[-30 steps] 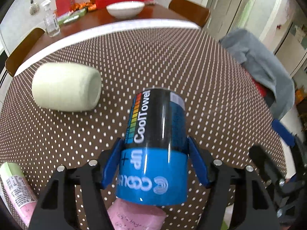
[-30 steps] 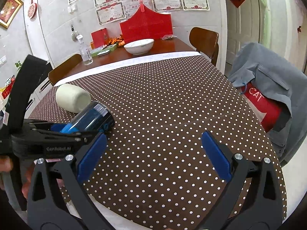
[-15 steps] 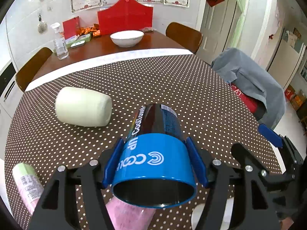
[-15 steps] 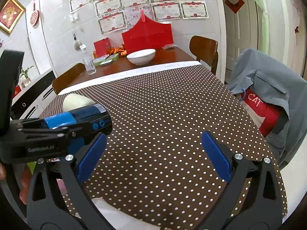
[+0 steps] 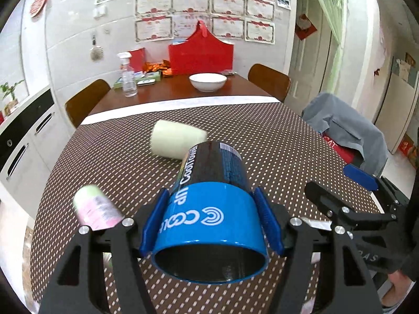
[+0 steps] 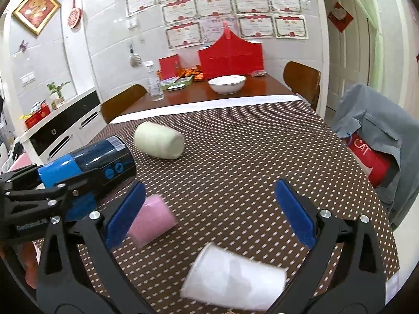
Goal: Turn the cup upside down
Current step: 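Lift the can with the left tool and rotate it toward the right tool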
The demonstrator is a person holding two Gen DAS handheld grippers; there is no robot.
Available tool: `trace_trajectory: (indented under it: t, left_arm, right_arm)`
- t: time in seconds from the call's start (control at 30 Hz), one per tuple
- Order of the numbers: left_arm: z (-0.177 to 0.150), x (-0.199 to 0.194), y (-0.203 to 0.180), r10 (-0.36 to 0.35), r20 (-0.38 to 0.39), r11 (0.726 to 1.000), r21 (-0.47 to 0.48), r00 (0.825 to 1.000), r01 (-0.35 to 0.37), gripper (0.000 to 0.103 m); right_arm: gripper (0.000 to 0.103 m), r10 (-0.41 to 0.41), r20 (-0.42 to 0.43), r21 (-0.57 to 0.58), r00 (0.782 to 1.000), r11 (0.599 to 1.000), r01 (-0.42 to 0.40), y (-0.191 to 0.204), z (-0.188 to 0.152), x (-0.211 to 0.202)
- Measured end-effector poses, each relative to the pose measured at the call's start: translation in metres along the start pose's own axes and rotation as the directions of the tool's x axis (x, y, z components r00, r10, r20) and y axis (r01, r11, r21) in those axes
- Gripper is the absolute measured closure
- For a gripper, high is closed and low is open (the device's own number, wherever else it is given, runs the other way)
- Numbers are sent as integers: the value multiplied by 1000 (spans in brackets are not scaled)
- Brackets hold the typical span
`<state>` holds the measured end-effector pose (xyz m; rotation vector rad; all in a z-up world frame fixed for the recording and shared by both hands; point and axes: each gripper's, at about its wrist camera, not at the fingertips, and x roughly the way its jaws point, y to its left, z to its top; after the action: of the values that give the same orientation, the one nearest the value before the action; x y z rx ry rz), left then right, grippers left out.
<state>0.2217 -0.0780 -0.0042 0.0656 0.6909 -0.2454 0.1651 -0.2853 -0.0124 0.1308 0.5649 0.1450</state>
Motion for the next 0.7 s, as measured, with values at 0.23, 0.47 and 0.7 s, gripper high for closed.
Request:
trace_trajectory:
  t: [0.23, 0.47, 0.7]
  left_arm:
    - [-41, -27, 25, 18, -5, 998, -60, 1000, -18, 37]
    - [-75, -32, 43, 28, -8, 991, -134, 1000, -29, 37]
    - [-108, -12, 47, -5, -67, 978, -208, 998, -9, 37]
  right_arm:
    - [6, 11, -24, -53, 1000, 999, -12, 36, -21, -17]
    - [6, -3, -58, -77, 998, 997, -1, 57, -40, -15]
    - [6, -50, -74, -97, 996, 994, 42, 62, -52, -12]
